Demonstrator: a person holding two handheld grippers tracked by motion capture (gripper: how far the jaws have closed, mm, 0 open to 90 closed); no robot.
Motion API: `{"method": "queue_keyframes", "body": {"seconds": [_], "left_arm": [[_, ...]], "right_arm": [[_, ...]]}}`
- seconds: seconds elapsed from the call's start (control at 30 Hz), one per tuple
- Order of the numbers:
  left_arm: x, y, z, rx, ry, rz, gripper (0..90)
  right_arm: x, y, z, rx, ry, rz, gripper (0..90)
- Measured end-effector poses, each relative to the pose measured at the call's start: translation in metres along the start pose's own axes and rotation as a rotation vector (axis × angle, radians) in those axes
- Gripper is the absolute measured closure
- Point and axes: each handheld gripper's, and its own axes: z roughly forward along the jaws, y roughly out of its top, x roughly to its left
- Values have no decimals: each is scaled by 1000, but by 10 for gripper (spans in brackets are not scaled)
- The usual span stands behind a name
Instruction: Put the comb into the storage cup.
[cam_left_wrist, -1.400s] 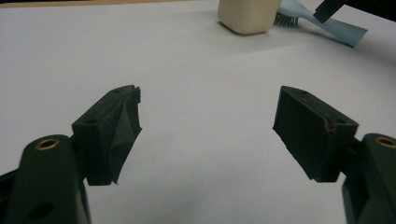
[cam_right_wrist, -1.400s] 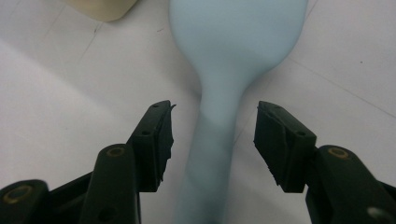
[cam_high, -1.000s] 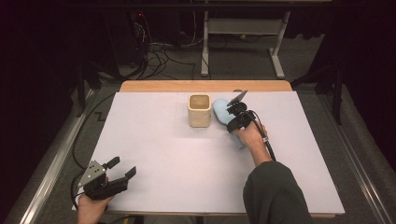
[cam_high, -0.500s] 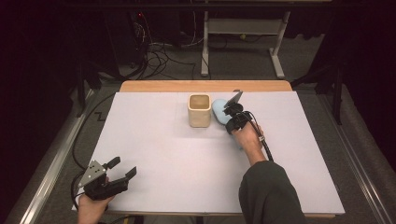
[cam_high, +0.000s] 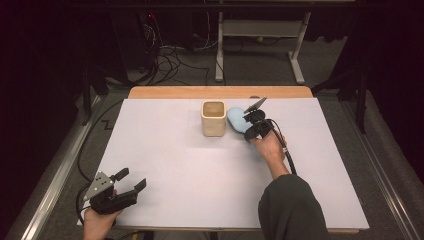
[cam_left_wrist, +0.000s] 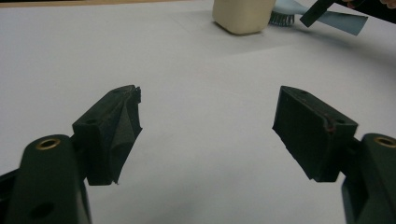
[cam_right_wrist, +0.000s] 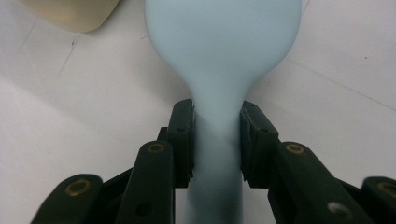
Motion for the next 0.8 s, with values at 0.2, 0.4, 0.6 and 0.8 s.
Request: {"method": "queue_keyframes", "body": {"seconds": [0.2,0.4,0.6,0.8], "left_arm": [[0,0,0,0,0,0,236],[0,0,0,2,-1,0,236],[0,0,1,2,1,0,237],[-1,0,1,2,2,0,236]], "right_arm": [[-2,-3,-10,-39,6,-10,704],[-3,-8,-21,-60,11,-29,704],[-8,-16,-29,-79,23,-36,705],[-13,-25,-36,-112,35,-38,705]]}}
